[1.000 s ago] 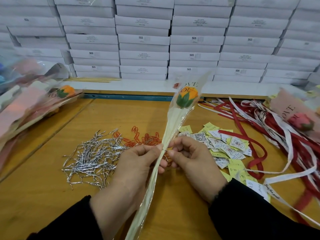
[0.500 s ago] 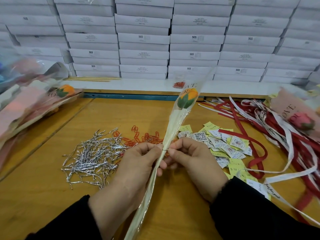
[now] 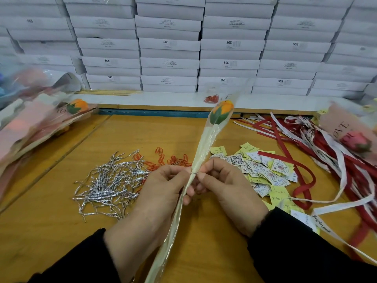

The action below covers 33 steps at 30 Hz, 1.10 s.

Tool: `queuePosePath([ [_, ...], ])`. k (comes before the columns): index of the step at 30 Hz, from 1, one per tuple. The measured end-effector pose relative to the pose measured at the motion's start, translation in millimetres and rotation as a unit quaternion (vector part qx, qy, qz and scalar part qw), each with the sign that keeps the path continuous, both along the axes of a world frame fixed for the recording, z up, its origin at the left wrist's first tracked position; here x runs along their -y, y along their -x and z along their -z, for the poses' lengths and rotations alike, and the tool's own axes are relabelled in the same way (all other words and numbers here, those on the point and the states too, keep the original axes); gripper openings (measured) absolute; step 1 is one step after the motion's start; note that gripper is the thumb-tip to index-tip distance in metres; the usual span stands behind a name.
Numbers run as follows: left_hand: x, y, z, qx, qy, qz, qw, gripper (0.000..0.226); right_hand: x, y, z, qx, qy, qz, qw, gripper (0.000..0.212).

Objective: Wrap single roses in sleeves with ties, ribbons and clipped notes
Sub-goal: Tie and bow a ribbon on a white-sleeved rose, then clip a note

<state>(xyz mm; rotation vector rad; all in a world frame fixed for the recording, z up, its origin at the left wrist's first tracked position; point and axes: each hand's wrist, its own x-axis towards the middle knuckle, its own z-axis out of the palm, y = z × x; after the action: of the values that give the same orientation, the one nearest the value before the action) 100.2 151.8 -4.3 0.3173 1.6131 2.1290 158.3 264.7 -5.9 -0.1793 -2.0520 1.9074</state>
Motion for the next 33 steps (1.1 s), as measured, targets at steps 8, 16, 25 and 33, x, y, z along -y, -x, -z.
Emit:
queuePosePath([
  [8, 0.4, 0.3, -1.1, -0.045, 0.007, -0.006, 0.999, 0.016, -1.4, 2.2, -1.0, 0.045, 0.060, -0.001, 0.997, 0.016],
  [16, 0.5, 2.7, -0.6, -0.038, 0.020, -0.020, 0.999, 0.007, -0.2, 2.9, 3.1, 0.041, 0.008, 0.024, 0.999, 0.022],
  [25, 3.3, 3.3, -3.8, 0.020, -0.007, -0.018, 1.000, 0.009, 4.5, -3.1, 3.8, -0.064, -0.434, 0.095, 0.894, 0.025],
  [33, 1.8, 0.6, -3.6, 0.026, -0.013, -0.007, 1.000, 0.006, 0.7, -6.4, -1.7, -0.106, -0.446, 0.093, 0.884, 0.004],
])
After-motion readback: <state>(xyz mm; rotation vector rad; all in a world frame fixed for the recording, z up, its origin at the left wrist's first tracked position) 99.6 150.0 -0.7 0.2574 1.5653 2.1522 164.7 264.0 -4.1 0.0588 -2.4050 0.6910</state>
